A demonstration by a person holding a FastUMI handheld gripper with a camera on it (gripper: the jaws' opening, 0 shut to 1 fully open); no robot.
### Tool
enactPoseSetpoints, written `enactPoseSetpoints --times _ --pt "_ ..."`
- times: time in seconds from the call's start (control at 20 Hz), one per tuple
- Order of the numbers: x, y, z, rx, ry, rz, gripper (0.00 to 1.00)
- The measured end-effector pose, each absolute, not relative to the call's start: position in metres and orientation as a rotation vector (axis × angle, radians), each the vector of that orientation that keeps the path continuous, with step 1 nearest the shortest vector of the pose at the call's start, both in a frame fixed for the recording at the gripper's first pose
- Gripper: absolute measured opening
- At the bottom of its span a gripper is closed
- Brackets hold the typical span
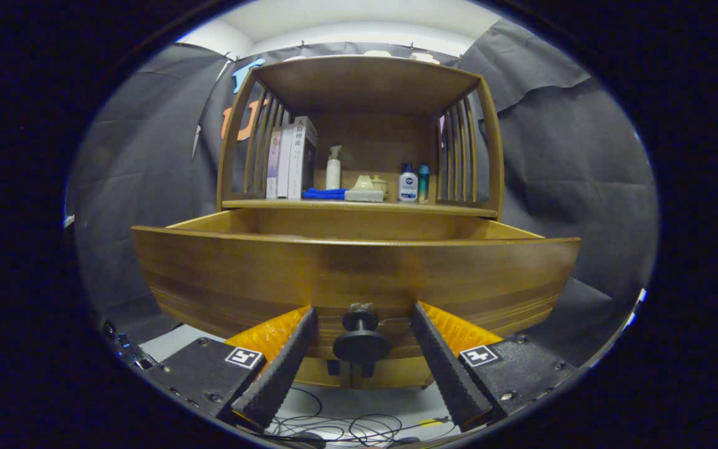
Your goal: Pull open the drawer, take out the items inside it, and place them on the countertop above the cabinet.
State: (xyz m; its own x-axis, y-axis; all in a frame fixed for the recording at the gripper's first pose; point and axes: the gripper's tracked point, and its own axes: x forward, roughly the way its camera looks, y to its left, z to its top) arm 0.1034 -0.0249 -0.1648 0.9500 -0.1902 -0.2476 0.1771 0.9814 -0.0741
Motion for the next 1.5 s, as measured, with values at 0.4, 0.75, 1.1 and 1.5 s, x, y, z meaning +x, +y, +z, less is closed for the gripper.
enactPoseSetpoints --times 0.4,0.75,1.1,1.5 --pt "0.147 -0.029 -0.155 -0.026 0.290 -0.187 1.00" --pt "0.196 -0.036 -0.153 -0.019 0.327 -0.193 1.00" --pt "0.229 -0.041 -0.157 -0.042 0.317 -0.204 1.00" --pt "0.264 -0.047 -0.160 -0.030 0.341 -0.214 1.00"
